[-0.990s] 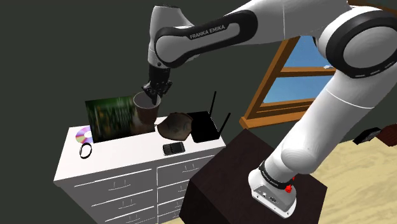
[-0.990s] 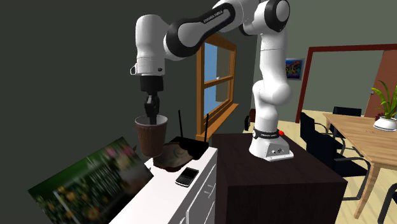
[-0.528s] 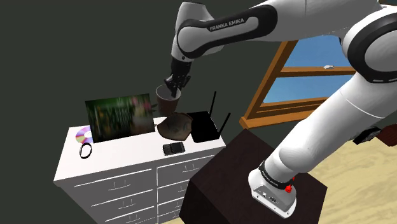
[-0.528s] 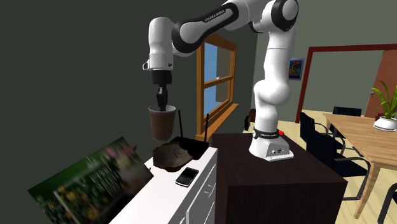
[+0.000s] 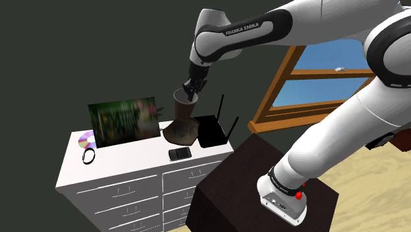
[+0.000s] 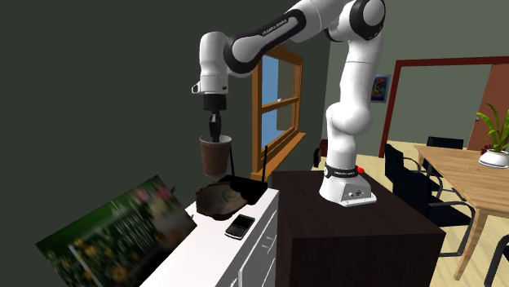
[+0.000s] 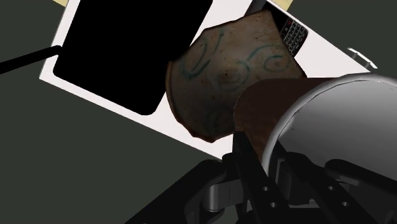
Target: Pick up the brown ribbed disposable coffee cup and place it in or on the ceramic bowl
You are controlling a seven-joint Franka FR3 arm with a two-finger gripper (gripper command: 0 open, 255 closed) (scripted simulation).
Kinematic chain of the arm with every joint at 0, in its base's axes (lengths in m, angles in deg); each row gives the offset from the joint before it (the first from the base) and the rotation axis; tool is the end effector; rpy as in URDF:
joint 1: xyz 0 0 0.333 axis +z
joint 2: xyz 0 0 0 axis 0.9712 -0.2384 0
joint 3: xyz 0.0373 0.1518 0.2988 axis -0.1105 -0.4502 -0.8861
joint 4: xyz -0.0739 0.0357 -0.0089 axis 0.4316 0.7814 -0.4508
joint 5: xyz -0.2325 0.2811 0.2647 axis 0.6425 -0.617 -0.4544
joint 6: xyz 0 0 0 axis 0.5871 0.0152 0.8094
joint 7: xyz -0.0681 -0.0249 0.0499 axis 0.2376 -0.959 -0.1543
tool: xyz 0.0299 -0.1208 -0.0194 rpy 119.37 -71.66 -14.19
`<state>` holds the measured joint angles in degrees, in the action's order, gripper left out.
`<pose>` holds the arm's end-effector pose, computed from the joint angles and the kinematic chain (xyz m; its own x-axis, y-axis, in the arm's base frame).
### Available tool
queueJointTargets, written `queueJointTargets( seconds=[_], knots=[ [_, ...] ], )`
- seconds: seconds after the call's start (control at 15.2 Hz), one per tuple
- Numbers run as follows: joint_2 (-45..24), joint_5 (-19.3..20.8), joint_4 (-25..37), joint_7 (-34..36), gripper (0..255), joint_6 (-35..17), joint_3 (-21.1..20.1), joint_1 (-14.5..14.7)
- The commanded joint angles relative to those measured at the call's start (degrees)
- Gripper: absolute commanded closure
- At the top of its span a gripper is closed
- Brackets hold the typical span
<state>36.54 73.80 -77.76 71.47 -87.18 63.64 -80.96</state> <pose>0.5354 0.0880 0.3938 0.9993 0.0356 0.0147 0.0371 -0.9919 -0.1212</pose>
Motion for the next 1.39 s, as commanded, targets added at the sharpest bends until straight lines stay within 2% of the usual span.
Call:
queueJointTargets(
  seconds=[0.0, 0.86, 1.32],
  knots=[
    [-0.7, 0.0, -0.9, -0.2, 255, -1.7, 0.0, 0.0],
    [-6.6, 0.1, -5.8, -0.9, 255, -12.4, -0.5, 0.2],
    [-6.6, 0.1, -5.8, -0.9, 255, -12.4, -0.5, 0.2]
  ],
)
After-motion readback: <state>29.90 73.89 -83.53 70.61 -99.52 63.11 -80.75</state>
